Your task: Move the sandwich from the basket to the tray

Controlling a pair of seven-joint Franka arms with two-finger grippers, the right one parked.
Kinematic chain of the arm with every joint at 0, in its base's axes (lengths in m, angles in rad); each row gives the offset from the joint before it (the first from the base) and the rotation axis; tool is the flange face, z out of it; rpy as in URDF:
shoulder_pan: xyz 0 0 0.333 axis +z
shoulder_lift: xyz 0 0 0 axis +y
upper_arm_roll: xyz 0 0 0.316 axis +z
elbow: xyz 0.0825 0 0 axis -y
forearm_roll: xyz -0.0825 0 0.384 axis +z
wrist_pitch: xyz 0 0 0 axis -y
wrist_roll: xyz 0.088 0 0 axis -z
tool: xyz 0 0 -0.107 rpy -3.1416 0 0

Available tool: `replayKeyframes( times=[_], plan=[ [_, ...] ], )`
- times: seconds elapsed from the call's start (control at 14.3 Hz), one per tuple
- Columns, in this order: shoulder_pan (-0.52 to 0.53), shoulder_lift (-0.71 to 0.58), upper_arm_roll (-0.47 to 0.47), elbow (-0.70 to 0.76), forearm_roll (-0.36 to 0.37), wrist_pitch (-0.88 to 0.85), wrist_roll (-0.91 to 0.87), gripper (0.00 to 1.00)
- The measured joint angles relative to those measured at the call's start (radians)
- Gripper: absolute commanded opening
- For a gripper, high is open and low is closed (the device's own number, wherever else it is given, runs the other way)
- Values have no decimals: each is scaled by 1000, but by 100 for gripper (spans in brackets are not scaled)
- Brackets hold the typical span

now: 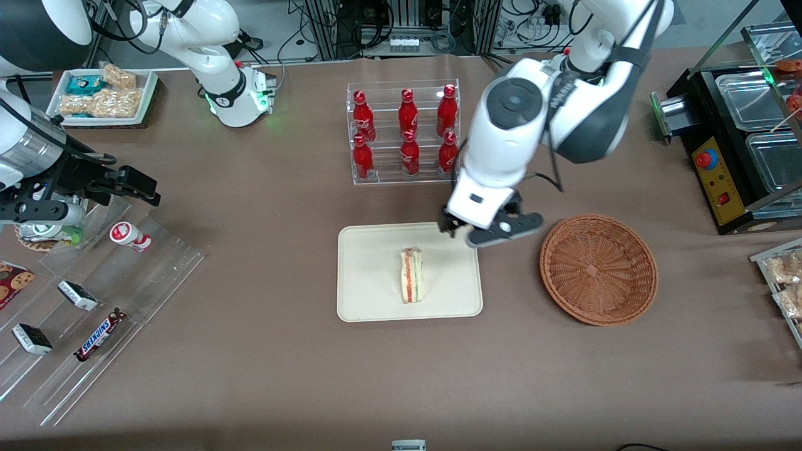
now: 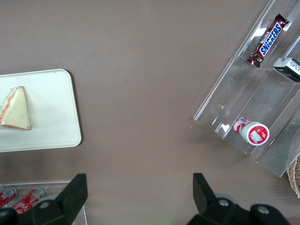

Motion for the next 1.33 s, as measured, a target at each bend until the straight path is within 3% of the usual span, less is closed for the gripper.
replayKeyframes(
  times=[0.49, 0.91, 1.33],
  plan=[
    [219, -106, 4, -122, -2, -65, 285, 100],
    [449, -228, 6, -157, -4, -238, 598, 100],
    [497, -378, 3, -213, -4, -296, 744, 100]
  ],
)
